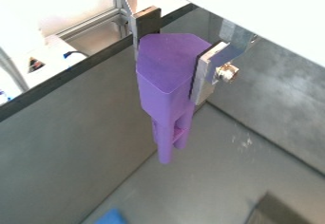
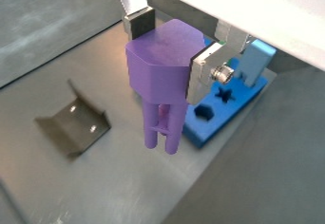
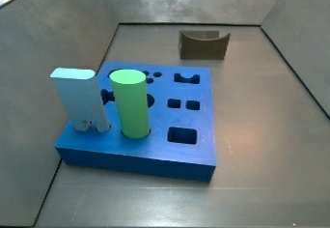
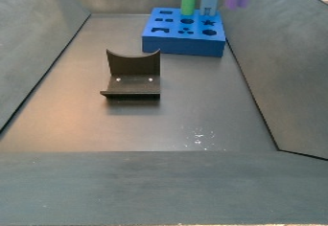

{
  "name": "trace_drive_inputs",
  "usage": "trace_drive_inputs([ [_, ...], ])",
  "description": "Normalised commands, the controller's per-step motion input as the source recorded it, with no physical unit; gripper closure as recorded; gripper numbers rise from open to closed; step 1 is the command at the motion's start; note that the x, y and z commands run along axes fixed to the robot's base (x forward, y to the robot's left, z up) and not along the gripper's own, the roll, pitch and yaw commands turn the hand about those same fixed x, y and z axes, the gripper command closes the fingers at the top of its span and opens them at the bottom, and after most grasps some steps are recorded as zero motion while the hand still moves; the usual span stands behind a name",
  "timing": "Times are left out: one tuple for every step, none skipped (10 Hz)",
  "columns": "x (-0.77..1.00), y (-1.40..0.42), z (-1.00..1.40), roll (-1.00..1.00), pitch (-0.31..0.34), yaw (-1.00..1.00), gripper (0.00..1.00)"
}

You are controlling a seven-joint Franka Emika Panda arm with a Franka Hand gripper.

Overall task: Pick up the 3 prong object. Move up. Move to above the board. Insert the 3 prong object.
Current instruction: Move to above the board.

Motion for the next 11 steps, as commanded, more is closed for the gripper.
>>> trace_drive_inputs([
  [0.50,-1.00,0.11,-0.01,0.118,0.00,1.00],
  [0.51,-1.00,0.11,-0.01,0.116,0.01,1.00],
  [0.52,-1.00,0.11,0.01,0.120,0.01,1.00],
  [0.52,-1.00,0.11,0.00,0.131,0.01,1.00],
  [0.55,-1.00,0.12,0.00,0.145,0.01,1.00],
  [0.56,-1.00,0.13,0.00,0.150,0.01,1.00],
  [0.57,-1.00,0.13,0.00,0.146,0.01,1.00],
  [0.48,-0.79,0.11,0.02,0.138,0.01,1.00],
  [0.35,-0.53,0.08,0.04,0.127,0.01,1.00],
  [0.23,-0.33,0.06,0.05,0.112,0.01,1.00],
  [0.13,-0.17,0.04,0.06,0.078,0.01,1.00],
])
